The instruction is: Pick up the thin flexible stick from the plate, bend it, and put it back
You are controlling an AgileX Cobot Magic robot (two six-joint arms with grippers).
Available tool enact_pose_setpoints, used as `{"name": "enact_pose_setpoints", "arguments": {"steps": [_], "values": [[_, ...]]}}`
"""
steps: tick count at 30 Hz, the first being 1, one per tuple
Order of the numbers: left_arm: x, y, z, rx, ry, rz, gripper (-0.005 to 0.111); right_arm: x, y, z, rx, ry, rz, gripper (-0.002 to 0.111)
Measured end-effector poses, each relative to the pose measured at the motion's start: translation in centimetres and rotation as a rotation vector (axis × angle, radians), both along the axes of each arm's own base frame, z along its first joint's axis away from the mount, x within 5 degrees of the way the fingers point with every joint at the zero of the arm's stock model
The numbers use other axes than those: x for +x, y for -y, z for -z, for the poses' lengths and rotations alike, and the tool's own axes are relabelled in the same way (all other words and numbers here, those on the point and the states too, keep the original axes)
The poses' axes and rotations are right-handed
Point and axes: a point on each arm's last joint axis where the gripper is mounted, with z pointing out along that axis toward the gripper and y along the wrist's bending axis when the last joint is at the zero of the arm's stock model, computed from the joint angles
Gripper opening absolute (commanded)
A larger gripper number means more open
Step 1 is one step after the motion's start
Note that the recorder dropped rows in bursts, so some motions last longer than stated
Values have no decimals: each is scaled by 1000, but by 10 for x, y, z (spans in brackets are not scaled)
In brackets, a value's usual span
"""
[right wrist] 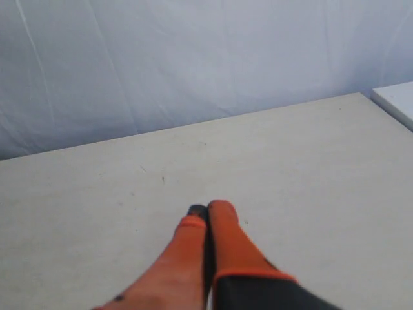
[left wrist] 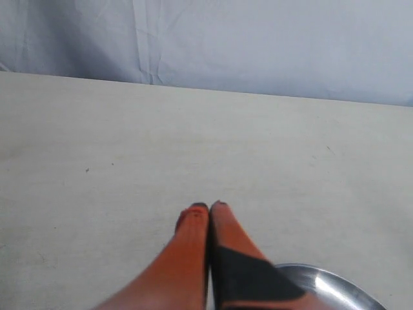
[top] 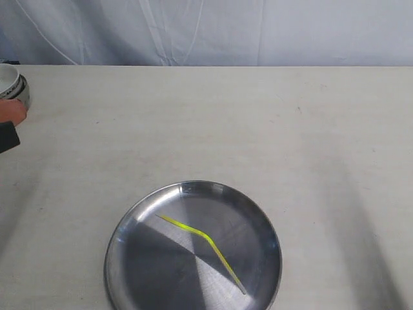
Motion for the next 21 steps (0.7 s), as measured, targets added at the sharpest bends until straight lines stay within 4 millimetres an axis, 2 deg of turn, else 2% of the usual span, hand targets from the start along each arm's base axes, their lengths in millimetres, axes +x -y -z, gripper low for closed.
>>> {"name": "enact_pose_setpoints", "arguments": {"steps": [11,17,21], "values": [[0,0,0,0,0,0,0,-11,-5,52,-40,-12,-72,-1],[0,0,0,0,0,0,0,-11,-7,70,-39,-56,-88,-1],[0,0,0,0,0,0,0,-11,-7,72,-33,-61,-90,-1]]}}
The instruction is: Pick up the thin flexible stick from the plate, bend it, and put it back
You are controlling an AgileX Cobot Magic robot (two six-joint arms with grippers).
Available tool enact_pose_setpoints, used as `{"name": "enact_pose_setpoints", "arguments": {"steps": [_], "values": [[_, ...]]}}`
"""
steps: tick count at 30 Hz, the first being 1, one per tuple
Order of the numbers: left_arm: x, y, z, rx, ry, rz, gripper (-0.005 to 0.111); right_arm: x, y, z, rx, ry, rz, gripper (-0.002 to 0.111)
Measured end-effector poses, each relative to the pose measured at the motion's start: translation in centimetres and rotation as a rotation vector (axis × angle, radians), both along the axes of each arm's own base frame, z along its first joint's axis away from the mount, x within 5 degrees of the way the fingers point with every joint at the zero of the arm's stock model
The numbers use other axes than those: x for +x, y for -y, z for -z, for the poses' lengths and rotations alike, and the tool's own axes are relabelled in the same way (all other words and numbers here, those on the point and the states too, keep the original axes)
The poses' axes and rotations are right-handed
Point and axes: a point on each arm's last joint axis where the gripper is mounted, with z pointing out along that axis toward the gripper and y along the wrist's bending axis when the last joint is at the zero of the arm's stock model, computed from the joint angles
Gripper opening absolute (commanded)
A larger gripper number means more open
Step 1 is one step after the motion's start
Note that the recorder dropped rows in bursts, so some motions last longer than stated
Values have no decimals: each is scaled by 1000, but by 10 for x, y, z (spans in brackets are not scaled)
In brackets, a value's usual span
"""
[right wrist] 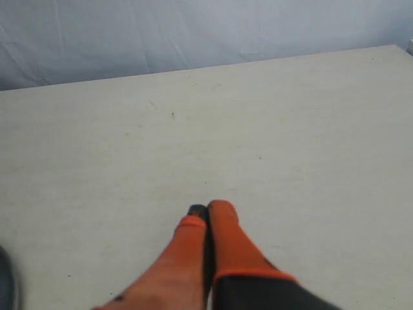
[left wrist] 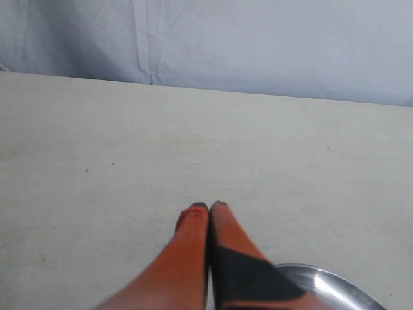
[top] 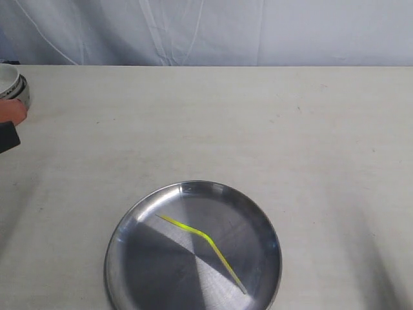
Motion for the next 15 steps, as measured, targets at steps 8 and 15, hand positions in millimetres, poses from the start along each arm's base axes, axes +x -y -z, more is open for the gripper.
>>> {"name": "enact_pose_setpoints", "arguments": {"steps": [8,15], "values": [[0,0,0,0,0,0,0,0,-1,0,28,1,0,-1],[0,0,1,4,1,1,0,0,-1,0,26,1,-1,-1]]}}
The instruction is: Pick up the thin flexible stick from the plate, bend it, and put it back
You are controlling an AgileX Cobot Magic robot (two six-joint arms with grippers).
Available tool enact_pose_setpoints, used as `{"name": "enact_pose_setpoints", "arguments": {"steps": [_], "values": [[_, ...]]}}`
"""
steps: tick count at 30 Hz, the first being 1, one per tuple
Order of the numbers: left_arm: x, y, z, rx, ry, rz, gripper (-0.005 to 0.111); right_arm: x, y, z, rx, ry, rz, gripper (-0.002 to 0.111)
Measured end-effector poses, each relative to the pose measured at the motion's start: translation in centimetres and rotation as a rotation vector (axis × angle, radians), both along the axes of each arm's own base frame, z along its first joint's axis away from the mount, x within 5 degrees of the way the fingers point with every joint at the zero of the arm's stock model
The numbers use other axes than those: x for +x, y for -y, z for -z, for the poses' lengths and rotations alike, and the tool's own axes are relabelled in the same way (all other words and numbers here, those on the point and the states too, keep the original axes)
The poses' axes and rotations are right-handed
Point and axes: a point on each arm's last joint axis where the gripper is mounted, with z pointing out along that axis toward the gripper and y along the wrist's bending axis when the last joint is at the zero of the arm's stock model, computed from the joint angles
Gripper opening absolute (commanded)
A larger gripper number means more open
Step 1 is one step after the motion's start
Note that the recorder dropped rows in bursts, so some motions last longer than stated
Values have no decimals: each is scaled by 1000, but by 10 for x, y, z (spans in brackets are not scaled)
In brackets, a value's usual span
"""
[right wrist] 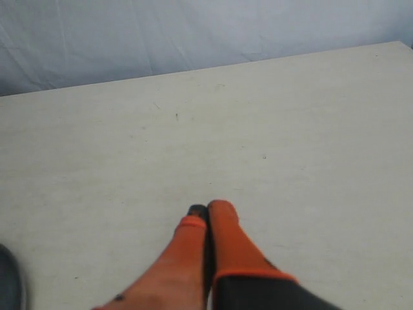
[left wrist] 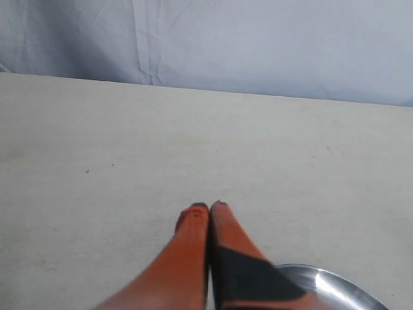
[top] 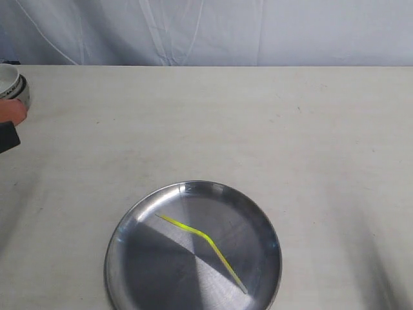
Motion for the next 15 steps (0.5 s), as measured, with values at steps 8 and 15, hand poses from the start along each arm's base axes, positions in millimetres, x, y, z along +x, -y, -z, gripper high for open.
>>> {"name": "enact_pose_setpoints", "arguments": {"steps": [8,15], "values": [[-37,-21,28,170,164,-28,0,0,0,0,2,0,0,-1],[-64,-34,47,150,272,-140,0,0,0,0,2,0,0,-1]]}}
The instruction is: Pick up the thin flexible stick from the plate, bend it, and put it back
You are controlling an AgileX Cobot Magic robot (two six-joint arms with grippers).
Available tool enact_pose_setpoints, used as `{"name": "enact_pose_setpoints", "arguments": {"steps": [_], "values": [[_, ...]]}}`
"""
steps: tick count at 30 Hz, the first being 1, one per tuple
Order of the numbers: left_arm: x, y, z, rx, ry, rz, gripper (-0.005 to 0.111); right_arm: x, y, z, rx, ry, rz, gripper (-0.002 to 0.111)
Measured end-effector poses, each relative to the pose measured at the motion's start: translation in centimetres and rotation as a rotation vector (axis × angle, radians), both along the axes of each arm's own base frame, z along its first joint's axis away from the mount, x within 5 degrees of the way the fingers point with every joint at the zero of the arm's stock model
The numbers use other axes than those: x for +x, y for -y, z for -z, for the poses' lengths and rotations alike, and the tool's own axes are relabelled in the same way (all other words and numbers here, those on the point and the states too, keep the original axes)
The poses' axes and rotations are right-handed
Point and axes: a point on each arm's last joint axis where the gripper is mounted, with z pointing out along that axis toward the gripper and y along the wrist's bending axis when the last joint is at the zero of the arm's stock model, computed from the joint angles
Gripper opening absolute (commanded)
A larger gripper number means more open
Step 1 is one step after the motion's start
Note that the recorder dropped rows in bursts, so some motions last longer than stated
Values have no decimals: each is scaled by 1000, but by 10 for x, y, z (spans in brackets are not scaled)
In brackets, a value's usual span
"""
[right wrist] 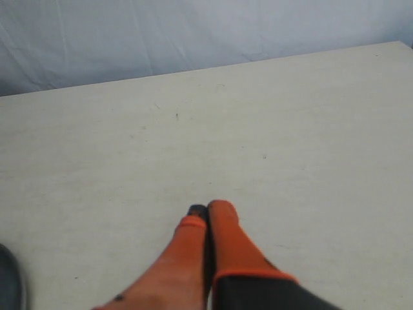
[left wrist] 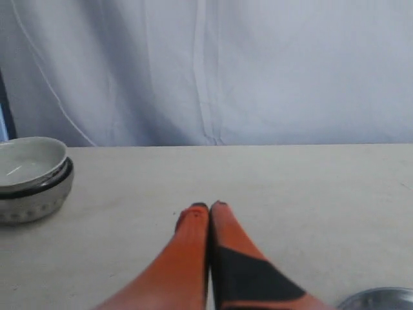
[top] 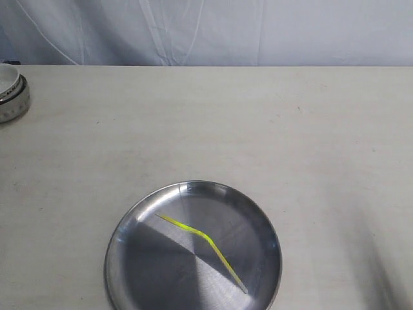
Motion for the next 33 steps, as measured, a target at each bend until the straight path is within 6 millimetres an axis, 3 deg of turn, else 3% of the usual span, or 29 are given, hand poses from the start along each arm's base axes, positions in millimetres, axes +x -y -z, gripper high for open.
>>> {"name": "enact_pose_setpoints", "arguments": {"steps": [12,33], "values": [[-17,-5,38,-8,-25,-71,0,0,0,0,0,0,0,-1],[-19,-4,42,67,-44,-47,0,0,0,0,0,2,0,-1]]}}
